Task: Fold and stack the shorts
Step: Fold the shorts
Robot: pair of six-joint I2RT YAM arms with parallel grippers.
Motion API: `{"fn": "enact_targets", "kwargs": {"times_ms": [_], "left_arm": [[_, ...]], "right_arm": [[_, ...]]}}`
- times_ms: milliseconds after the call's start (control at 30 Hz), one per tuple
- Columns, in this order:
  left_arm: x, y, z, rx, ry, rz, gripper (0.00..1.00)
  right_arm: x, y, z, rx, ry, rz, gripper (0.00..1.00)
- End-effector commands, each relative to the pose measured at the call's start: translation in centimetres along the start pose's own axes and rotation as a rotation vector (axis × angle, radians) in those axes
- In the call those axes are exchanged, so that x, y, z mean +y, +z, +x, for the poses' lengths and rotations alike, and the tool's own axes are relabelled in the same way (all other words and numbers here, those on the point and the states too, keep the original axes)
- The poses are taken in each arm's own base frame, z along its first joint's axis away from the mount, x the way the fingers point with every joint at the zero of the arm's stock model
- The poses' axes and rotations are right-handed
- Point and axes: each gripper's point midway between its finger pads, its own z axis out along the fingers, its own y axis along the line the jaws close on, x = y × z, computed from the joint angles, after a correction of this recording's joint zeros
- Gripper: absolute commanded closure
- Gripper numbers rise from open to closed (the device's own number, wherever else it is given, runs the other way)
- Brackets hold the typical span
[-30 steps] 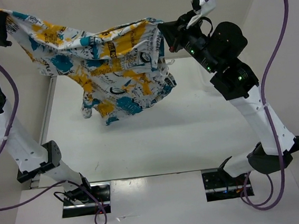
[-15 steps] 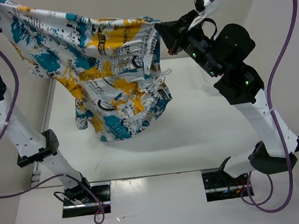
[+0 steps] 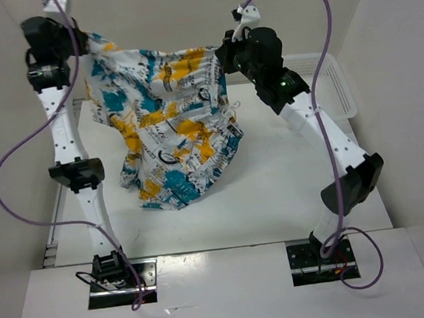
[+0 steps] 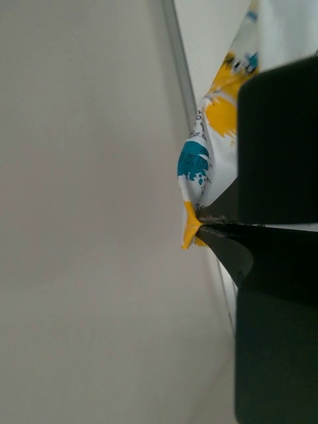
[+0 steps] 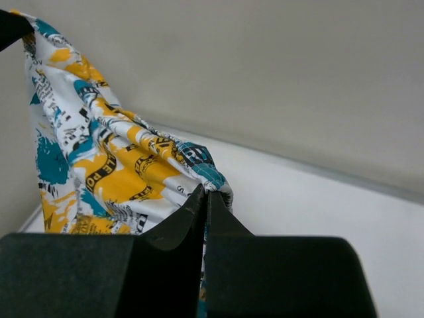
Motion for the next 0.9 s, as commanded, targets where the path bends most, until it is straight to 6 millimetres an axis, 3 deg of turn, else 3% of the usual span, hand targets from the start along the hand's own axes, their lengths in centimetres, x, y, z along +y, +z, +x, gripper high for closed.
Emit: {"fn": "enact_targets", "kwargs": {"times_ms": [0, 33, 133, 200, 267, 400, 533, 633, 667, 733, 800, 833, 867], "left_arm": [[-2.8, 2.9, 1.5, -0.009, 0.009, 0.031, 1.00], [-3.3, 4.6, 3.9, 0.023, 0.000, 0.038, 1.00], [-4.9, 7.0, 7.2, 0.059, -0.007, 0.047, 1.00], [-5.5, 7.5, 7.8, 0.069, -0.009, 0.058, 1.00], [-5.6, 7.7, 8.8, 0.091, -0.014, 0.060, 1.00], [-6.8, 6.0, 7.8, 0.119, -0.026, 0.118, 1.00], [-8.3, 3.8, 6.5, 0.150, -0.042, 0.183, 1.00], [-11.5, 0.9, 7.9, 0.269, -0.099, 0.314, 1.00], [-12.6, 0.5, 10.1, 0.351, -0.130, 0.344, 1.00], [-13.3, -1.4, 11.5, 0.446, -0.169, 0.359, 1.00], [-14.7, -3.4, 14.5, 0.569, -0.216, 0.385, 1.00], [-15.0, -4.2, 15.1, 0.596, -0.231, 0.396, 1.00], [-15.6, -5.6, 14.0, 0.590, -0.239, 0.422, 1.00]], "right_arm": [[-4.9, 3.8, 2.9, -0.013, 0.098, 0.058, 1.00], [-6.0, 4.7, 3.6, -0.010, 0.098, 0.067, 1.00], [-9.8, 8.0, 7.2, 0.038, 0.122, 0.076, 1.00], [-12.4, 9.3, 7.7, 0.035, 0.149, 0.095, 1.00], [-14.4, 10.6, 10.6, 0.082, 0.197, 0.112, 1.00], [-16.9, 10.1, 12.0, 0.110, 0.218, 0.145, 1.00], [-17.9, 8.7, 14.3, 0.167, 0.214, 0.156, 1.00], [-19.1, 7.1, 16.2, 0.213, 0.240, 0.174, 1.00], [-20.0, 6.2, 17.5, 0.245, 0.251, 0.198, 1.00], [-20.4, 5.1, 19.7, 0.299, 0.302, 0.204, 1.00], [-20.7, 4.1, 20.4, 0.322, 0.333, 0.211, 1.00], [-21.1, 3.5, 22.0, 0.355, 0.346, 0.220, 1.00], [-20.8, 3.0, 21.4, 0.347, 0.344, 0.217, 1.00]]}}
